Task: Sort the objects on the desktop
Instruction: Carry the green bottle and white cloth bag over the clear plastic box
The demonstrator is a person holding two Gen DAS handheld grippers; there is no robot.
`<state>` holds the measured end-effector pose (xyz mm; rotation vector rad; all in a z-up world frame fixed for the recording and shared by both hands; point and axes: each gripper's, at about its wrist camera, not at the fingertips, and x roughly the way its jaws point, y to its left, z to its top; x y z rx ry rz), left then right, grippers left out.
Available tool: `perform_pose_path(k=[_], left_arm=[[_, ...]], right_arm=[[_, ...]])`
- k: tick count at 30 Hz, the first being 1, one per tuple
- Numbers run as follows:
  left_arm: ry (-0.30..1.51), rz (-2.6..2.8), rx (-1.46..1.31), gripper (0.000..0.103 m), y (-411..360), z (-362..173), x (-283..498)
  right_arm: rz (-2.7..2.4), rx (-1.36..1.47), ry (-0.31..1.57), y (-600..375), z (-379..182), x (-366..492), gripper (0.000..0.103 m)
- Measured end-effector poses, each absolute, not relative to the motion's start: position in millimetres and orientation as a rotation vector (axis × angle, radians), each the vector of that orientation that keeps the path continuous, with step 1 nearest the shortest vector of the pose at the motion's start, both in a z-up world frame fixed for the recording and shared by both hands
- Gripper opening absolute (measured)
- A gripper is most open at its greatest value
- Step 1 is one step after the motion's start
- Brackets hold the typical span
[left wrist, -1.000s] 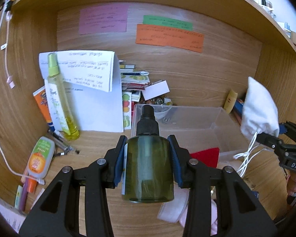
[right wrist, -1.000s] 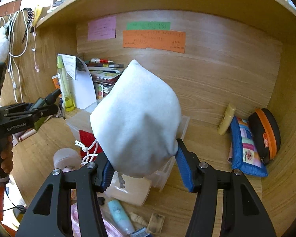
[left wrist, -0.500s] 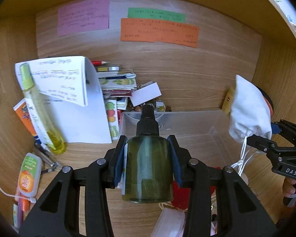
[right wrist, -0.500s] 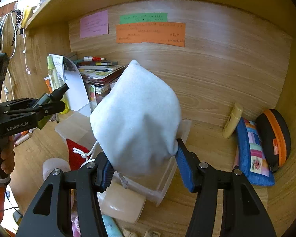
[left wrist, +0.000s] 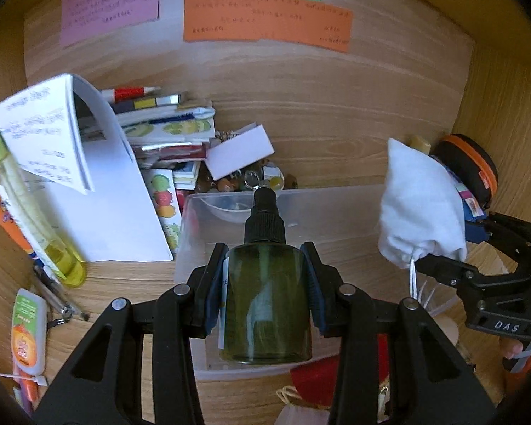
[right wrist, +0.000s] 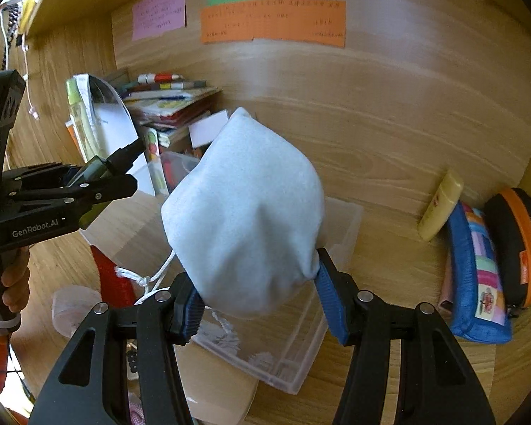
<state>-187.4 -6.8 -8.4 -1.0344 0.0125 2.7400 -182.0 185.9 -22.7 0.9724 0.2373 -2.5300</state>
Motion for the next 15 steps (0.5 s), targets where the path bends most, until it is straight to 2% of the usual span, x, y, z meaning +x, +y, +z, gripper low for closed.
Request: perform_pose_path(k=[15], left_arm=[[-0.032,2.672,-1.183,0.041,-6,-41,-219]], right_arm=[[-2.467,1.124,0.291,171,-51,-207,0.053]])
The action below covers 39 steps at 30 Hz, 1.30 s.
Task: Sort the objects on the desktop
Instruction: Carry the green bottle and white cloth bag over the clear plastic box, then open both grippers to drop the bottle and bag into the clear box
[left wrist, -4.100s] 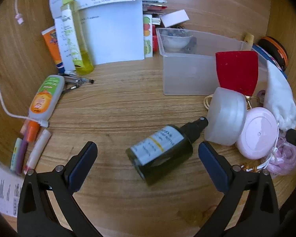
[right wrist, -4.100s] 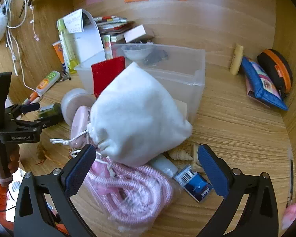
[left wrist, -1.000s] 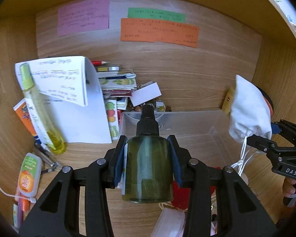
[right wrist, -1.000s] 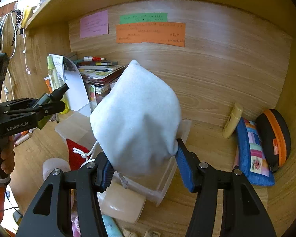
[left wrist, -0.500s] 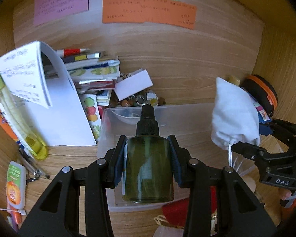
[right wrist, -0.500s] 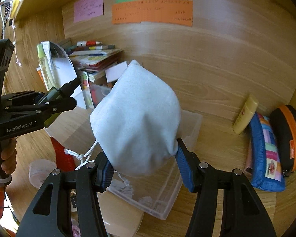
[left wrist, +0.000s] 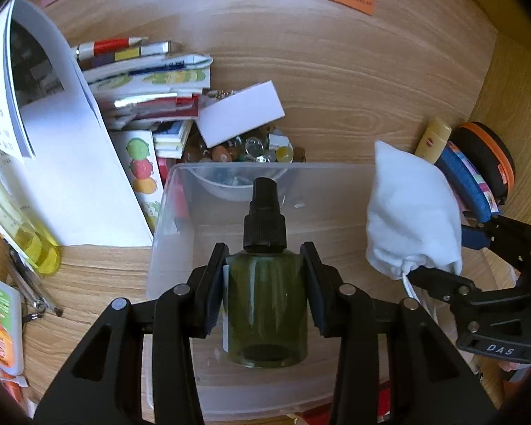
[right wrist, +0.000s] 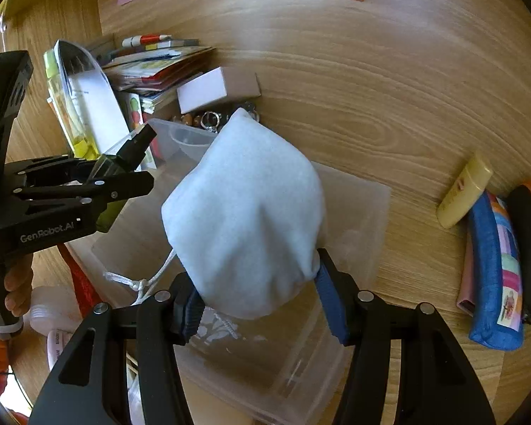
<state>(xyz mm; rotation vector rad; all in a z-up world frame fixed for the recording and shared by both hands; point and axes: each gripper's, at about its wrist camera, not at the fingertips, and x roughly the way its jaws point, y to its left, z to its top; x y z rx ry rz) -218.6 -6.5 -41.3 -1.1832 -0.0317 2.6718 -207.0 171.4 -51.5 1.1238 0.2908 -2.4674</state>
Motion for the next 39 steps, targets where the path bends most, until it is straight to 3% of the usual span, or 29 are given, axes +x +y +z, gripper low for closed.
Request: perform_pose_path(k=[9,14,18,20,23,28,39], left_arm=[[-0.011,2.664,-1.199,0.041,-8,-48,-220],[0.01,2.669,-1.178,0.061,-10,-48,-216],[0.038,2.683,-1.151,0.064,-8,-45,-213],[0.037,2.681,-1.141,0.071,-8,-44,-211],[0.041,2.687,-1.116,0.073,-8,-39,-207],[0.056,2.709,-1.08,0.08,-6,-31,-199],[-0.004,2.764,-0.951,0.096,-12,7,-160]], right_arm=[[-2.434,1.149,0.323,159,-60,-213,0.056],[-2.433,1.157,0.331,156,-59,-214,0.058],[-2.434,1.142,0.337,155,-57,-213,0.059],[-2.444,1.127,0.342,156,-53,-210,0.061],[-2.466,1.096,0.341,159,-46,-206,0.074],[-2.503,1.046,0.328,165,-31,-196,0.082],[-2.61,0.921,0.346,182,-7,-156,0.087]])
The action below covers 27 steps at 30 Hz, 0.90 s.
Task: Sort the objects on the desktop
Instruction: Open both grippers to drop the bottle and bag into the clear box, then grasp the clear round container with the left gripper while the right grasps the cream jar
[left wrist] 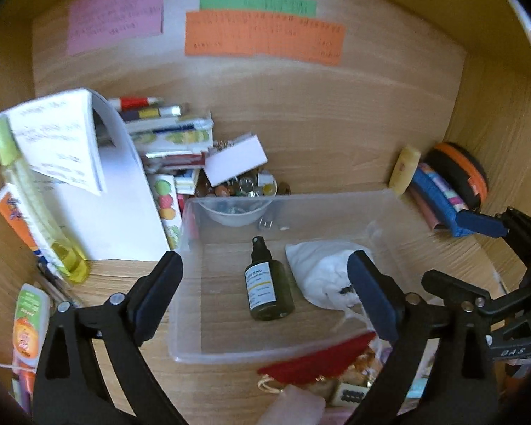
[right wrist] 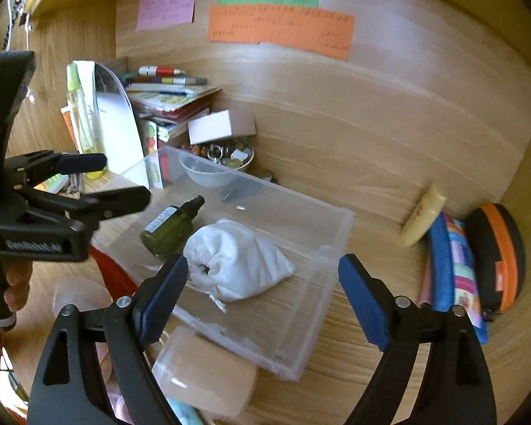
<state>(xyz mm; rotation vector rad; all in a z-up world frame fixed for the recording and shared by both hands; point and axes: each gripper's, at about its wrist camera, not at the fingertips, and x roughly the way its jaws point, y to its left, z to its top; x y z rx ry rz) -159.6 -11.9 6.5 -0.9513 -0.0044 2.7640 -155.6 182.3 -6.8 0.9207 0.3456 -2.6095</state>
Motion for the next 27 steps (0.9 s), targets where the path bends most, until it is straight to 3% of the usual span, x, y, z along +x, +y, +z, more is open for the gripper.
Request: perform_pose_path(k=[5,11,27], left_arm=[[-0.034,2.812,-0.817,0.102,-17,25,-127],[0.001,2.867,-0.778,0.103,-20,31,-99],[-0.062,2.864,-1.034,0.103,-50,-21,-67]], right_arm=[[-2.65,0.841,0.263,201,8,-131,0.096],[-2.687,0.78,0.175,222,21,-108,0.103],[-2.696,0.914,0.117,247,-11,-79,0.103]])
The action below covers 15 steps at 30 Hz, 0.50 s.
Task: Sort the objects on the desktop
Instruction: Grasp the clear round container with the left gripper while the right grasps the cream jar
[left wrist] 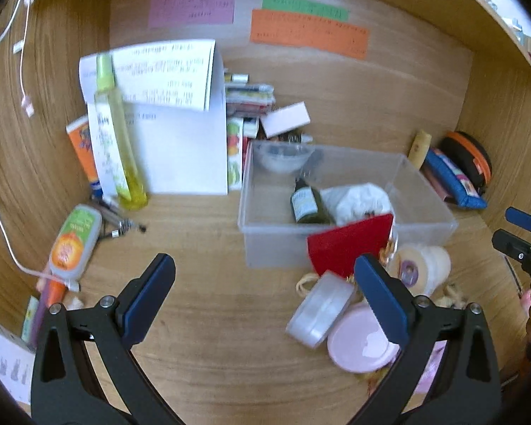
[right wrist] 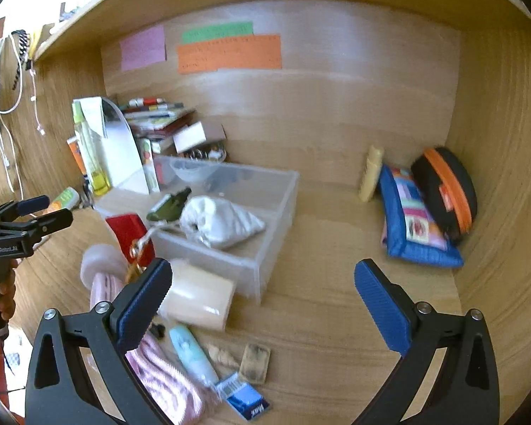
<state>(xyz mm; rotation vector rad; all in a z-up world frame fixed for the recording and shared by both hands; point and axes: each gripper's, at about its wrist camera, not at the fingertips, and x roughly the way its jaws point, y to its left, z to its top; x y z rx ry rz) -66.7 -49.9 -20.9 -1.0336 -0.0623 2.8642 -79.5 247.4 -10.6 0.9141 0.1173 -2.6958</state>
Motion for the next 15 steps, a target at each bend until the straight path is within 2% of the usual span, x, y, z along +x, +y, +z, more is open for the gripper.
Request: perform_pose_path(k=[15], left_arm=[[-0.007,2.777,-1.159,0.103,-36,-63,-60]], right_arm=[[-2.543,1.093,0.035,221,-60,-79,0.103]])
